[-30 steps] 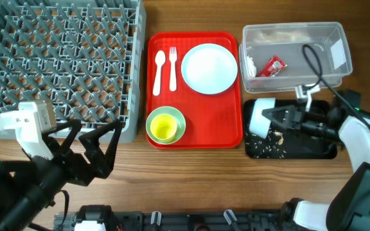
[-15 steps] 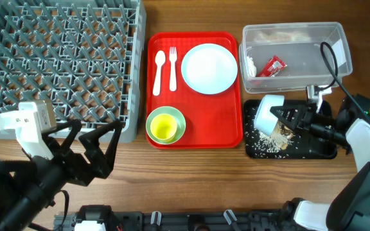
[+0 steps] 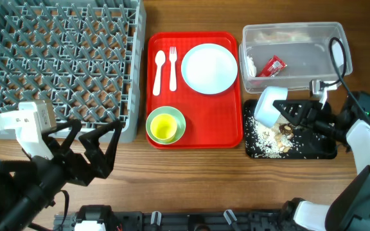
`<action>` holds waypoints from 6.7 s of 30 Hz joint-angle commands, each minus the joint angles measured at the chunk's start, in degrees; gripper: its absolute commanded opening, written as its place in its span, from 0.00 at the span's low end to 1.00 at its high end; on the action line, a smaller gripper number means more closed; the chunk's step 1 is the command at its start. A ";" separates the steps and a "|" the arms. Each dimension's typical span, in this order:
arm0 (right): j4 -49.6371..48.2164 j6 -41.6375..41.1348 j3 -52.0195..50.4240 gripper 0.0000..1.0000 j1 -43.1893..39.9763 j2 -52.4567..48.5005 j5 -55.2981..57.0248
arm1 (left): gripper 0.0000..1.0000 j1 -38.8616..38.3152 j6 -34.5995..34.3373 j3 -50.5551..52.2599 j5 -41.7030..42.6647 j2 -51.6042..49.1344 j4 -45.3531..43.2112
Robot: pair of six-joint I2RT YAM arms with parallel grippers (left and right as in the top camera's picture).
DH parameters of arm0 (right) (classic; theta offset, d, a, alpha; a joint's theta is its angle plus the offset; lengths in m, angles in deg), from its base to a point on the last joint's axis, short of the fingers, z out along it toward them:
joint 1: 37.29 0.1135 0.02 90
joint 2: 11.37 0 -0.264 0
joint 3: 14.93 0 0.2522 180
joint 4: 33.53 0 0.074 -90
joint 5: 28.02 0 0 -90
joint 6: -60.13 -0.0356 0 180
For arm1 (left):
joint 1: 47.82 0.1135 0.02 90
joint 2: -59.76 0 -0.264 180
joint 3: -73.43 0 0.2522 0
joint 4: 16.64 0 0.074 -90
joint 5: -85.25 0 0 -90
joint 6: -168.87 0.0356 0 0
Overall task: Sort waste into correct bins and load items into the dishwasher rack
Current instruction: 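Tip the bowl over the black tray to dump the rice scraps, then set the emptied light-blue bowl back on the red tray, then grasp the yellow cup from the green bowl with the right gripper, then lift the yellow cup and hand it to the left gripper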
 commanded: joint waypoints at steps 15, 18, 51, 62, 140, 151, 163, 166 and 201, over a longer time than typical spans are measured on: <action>-0.37 -5.97 0.63 0.04 1.49 6.12 3.39 | 1.00 -0.26 1.16 -0.46 -0.35 -0.09 -0.17; 0.72 -6.29 2.40 0.04 4.90 9.62 5.86 | 1.00 -0.26 1.16 -0.46 -0.33 -0.09 -0.17; -9.79 -40.57 16.98 0.69 63.98 -2.71 85.61 | 1.00 -0.26 1.16 -0.46 -0.35 -0.09 -0.17; -9.94 -39.17 21.20 1.00 62.34 23.19 83.34 | 1.00 -0.26 1.16 -0.46 -0.35 -0.09 -0.17; -15.26 -43.80 21.81 0.04 70.64 -17.20 76.43 | 1.00 -5.90 -5.14 17.16 -13.66 -0.04 3.82; -9.60 -40.19 24.83 0.04 57.24 2.38 61.02 | 1.00 -5.90 -8.02 17.16 -12.50 -2.56 -0.44; -9.94 -26.05 24.83 0.04 32.39 9.92 16.76 | 0.95 -5.88 -1.66 17.16 42.93 -18.67 -18.97; -11.96 -25.68 24.83 0.04 32.63 9.90 12.66 | 0.95 -5.90 -1.64 17.16 50.97 -21.51 -22.99; -40.11 -45.66 24.76 0.04 48.63 9.05 11.26 | 0.78 -6.32 -1.68 17.16 64.22 -23.50 -29.44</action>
